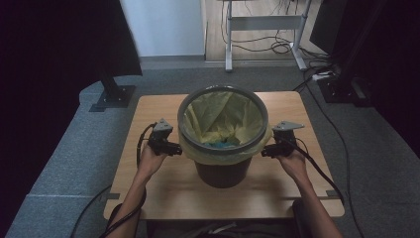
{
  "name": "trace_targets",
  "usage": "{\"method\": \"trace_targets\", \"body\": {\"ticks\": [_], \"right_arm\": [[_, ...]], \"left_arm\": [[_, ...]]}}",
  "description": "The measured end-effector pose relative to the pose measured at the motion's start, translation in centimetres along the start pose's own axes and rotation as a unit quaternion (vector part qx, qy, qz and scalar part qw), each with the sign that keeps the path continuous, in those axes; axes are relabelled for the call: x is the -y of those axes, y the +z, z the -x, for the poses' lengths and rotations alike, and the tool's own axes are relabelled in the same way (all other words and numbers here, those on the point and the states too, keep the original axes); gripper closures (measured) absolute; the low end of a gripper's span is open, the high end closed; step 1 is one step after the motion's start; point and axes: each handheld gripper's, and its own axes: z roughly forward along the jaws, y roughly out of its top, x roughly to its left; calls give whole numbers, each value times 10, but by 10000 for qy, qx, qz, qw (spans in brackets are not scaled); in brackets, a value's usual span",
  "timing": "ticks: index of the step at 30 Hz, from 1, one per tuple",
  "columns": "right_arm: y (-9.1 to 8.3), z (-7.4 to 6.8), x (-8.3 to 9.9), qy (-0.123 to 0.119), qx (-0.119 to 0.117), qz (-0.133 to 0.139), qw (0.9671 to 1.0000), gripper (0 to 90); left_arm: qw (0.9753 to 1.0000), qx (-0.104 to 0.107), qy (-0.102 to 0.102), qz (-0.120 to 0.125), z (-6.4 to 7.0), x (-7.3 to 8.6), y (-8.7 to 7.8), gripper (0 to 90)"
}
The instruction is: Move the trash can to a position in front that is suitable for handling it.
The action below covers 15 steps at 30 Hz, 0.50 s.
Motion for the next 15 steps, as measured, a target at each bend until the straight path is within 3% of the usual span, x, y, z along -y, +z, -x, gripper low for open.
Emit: {"method": "trace_targets", "body": {"ticks": [6,8,10,15], "right_arm": [[-5,-8,3,-52,38,-2,10000,1],[-7,-9,3,-180,72,1,9998,1],[-8,-10,3,-278,91,-1,9996,0],[-14,-10,10,-529,207,-152,9983,0]], "left_arm": [[9999,-65,-85,52,4,5,-4,5],[9999,-67,-100,62,4,5,-6,0],[9999,-16,-132,24,4,6,-8,0],[9995,-129,-187,-215,-2,20,-10,0]]}}
